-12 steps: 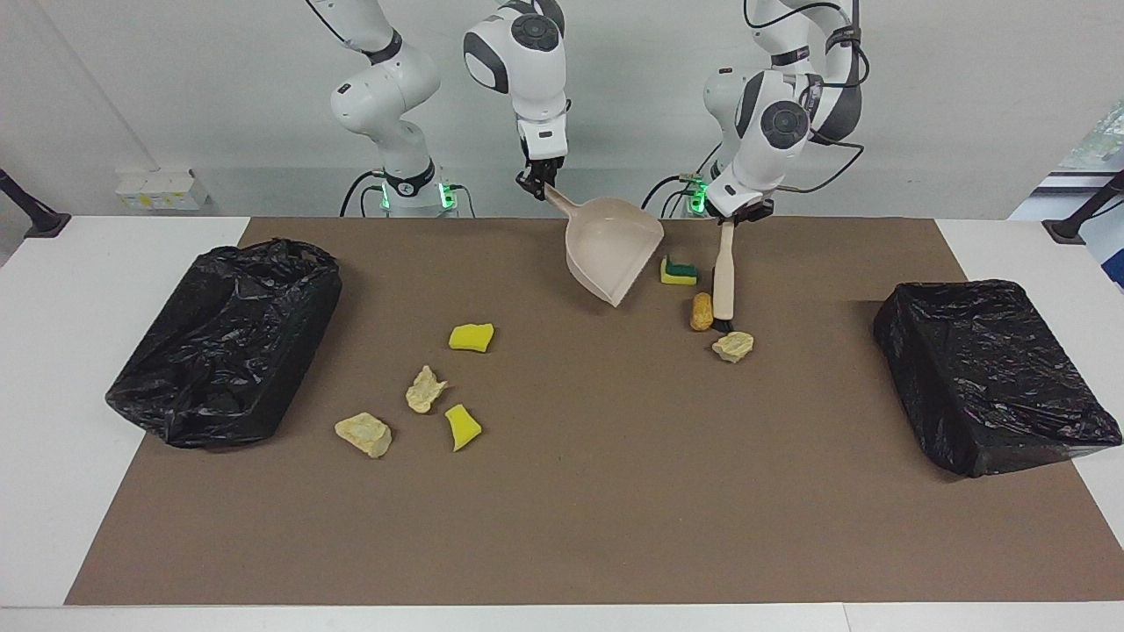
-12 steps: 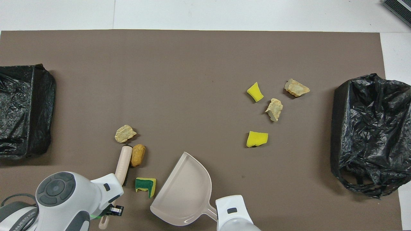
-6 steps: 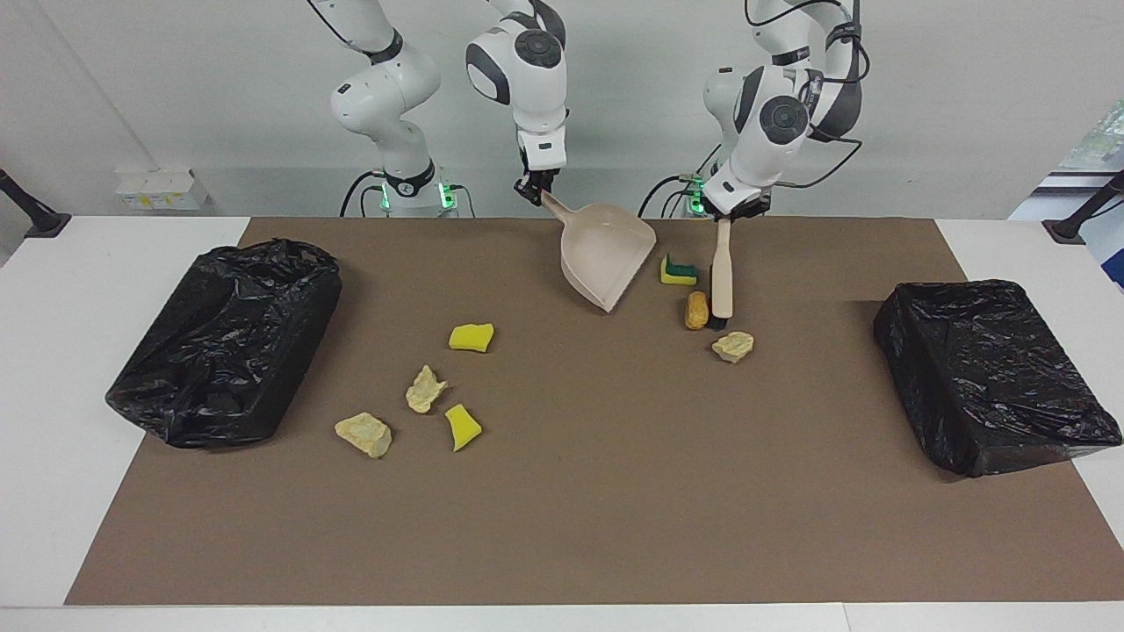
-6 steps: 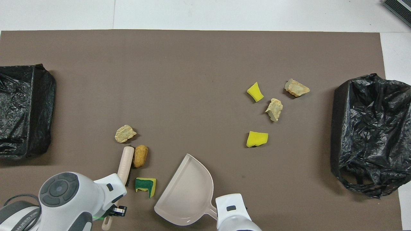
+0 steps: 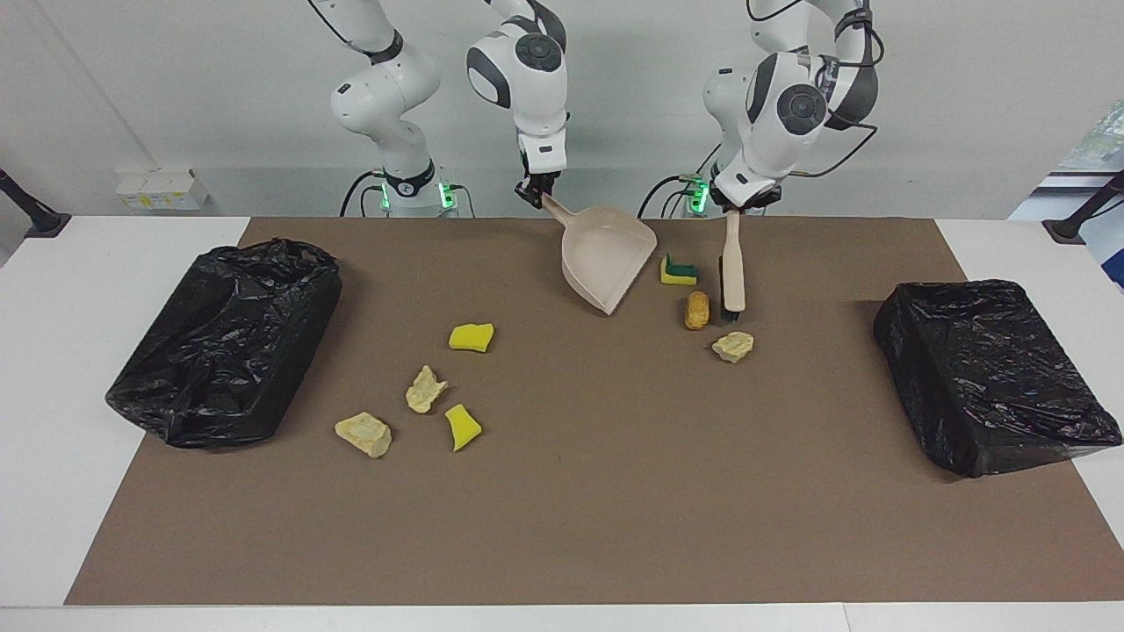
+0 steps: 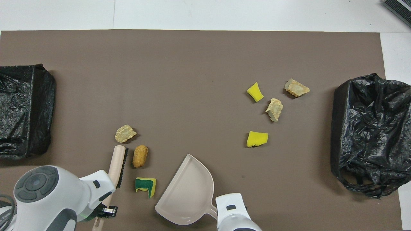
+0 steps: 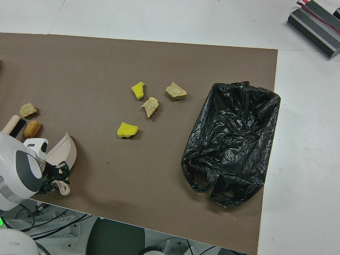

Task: Sweep and dump trash in bin

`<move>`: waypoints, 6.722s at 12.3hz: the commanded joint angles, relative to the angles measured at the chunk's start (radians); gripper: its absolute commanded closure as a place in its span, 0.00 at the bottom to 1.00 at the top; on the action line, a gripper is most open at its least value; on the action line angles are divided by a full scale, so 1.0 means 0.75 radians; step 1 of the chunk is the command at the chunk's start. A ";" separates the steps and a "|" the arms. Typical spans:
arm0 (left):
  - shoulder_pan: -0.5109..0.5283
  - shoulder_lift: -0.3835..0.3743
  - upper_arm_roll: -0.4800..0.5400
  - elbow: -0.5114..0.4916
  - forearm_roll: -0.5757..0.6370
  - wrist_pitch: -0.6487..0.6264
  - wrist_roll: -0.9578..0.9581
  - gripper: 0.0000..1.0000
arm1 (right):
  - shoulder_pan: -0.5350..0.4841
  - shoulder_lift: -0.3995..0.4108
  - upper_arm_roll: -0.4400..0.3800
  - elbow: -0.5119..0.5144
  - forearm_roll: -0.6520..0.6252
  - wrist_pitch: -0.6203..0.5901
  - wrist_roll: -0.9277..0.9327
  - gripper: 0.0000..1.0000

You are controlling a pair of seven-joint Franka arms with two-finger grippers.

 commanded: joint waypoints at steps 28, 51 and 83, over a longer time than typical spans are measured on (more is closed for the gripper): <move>-0.057 0.186 -0.005 0.275 0.004 0.152 0.019 1.00 | -0.013 0.127 0.000 0.069 0.026 0.140 -0.044 1.00; -0.115 0.245 -0.016 0.122 0.099 0.072 0.140 1.00 | 0.026 0.228 0.002 0.143 0.028 0.217 0.038 1.00; 0.025 0.337 0.023 0.195 0.078 0.117 0.376 1.00 | 0.014 0.252 0.002 0.172 0.026 0.228 0.036 1.00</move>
